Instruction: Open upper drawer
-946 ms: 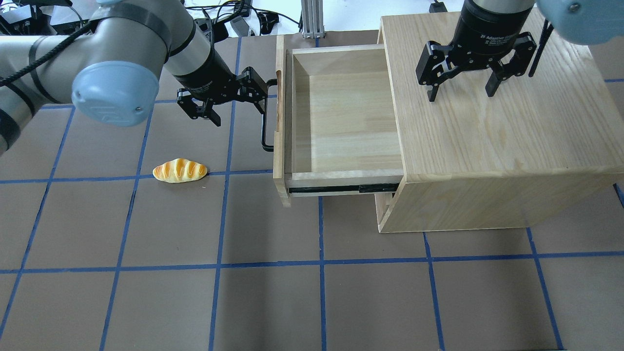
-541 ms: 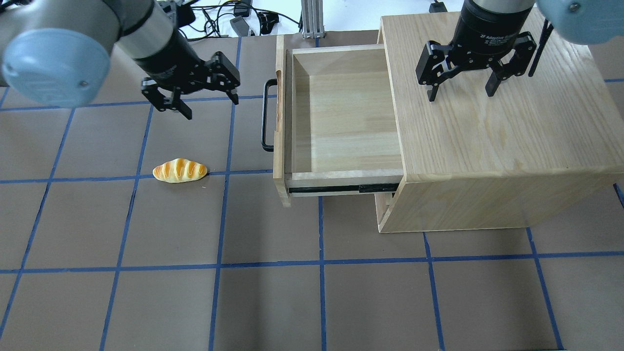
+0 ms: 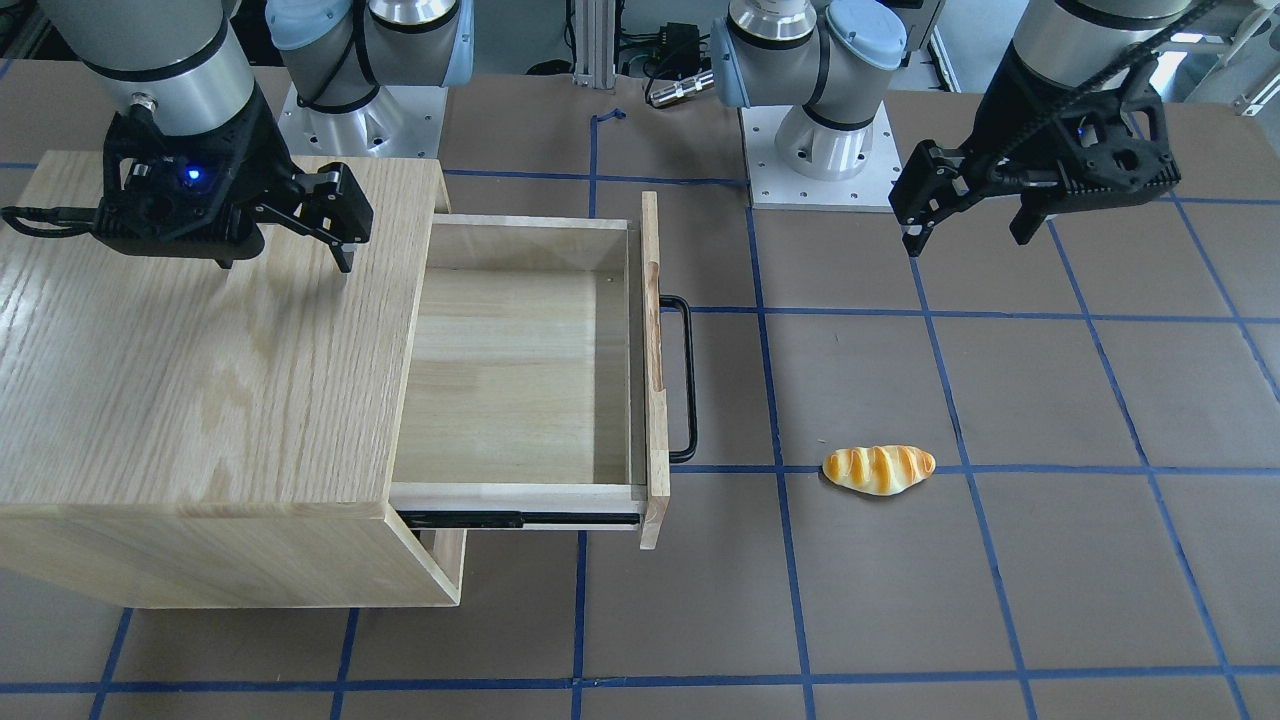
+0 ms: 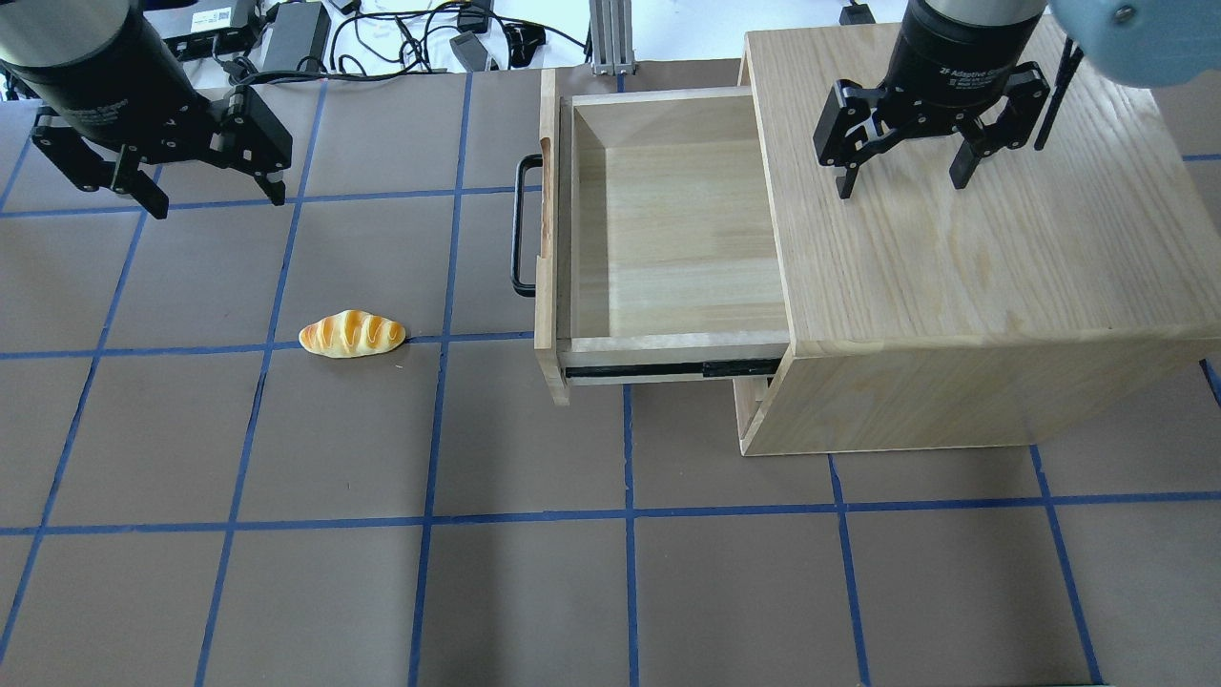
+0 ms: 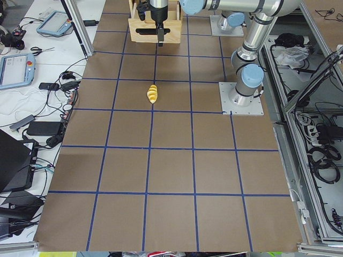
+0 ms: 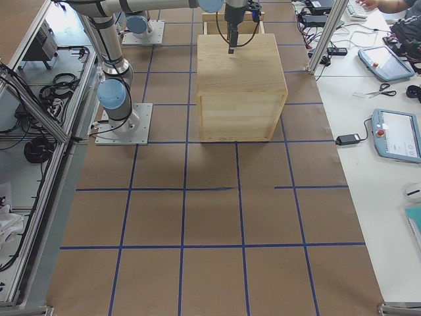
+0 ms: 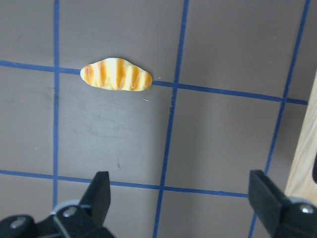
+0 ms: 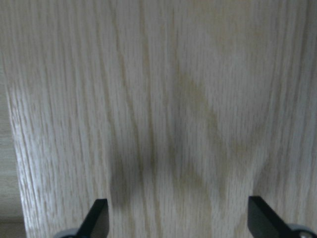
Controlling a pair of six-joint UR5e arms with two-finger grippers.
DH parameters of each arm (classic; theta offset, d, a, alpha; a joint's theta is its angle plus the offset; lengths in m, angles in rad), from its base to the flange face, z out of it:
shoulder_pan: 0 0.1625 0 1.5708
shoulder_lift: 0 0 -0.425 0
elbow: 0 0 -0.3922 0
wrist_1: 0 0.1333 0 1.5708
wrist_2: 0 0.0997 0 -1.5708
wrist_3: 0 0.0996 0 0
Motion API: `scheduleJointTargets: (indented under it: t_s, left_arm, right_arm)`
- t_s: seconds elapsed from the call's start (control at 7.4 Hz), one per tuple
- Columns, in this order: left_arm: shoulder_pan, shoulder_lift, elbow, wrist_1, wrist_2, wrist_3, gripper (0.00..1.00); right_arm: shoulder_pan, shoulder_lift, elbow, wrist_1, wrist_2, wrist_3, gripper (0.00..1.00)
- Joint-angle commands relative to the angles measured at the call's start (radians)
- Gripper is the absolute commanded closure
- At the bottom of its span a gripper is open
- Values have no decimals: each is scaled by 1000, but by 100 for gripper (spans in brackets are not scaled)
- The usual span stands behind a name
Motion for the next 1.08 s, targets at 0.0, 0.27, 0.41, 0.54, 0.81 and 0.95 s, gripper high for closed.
scheduleJointTargets:
  t_s: [0.0, 0.27, 0.41, 0.54, 0.81, 0.95]
  left_arm:
    - [-74, -8, 0, 11, 5, -12, 0]
    - [-67, 8, 5, 14, -94, -9, 0]
    - [-53, 10, 6, 14, -96, 3, 0]
    - [-44, 9, 5, 14, -96, 5, 0]
    - [-41, 5, 5, 12, -94, 6, 0]
    - [-42, 2, 5, 14, -93, 12, 0]
  right_arm:
    - [0, 0, 0, 0, 0, 1, 0]
    - [0, 0, 0, 0, 0, 1, 0]
    - [0, 0, 0, 0, 0, 1, 0]
    - [0, 0, 0, 0, 0, 1, 0]
    - [0, 0, 0, 0, 0, 1, 0]
    - [-2, 0, 1, 0, 0, 0, 0]
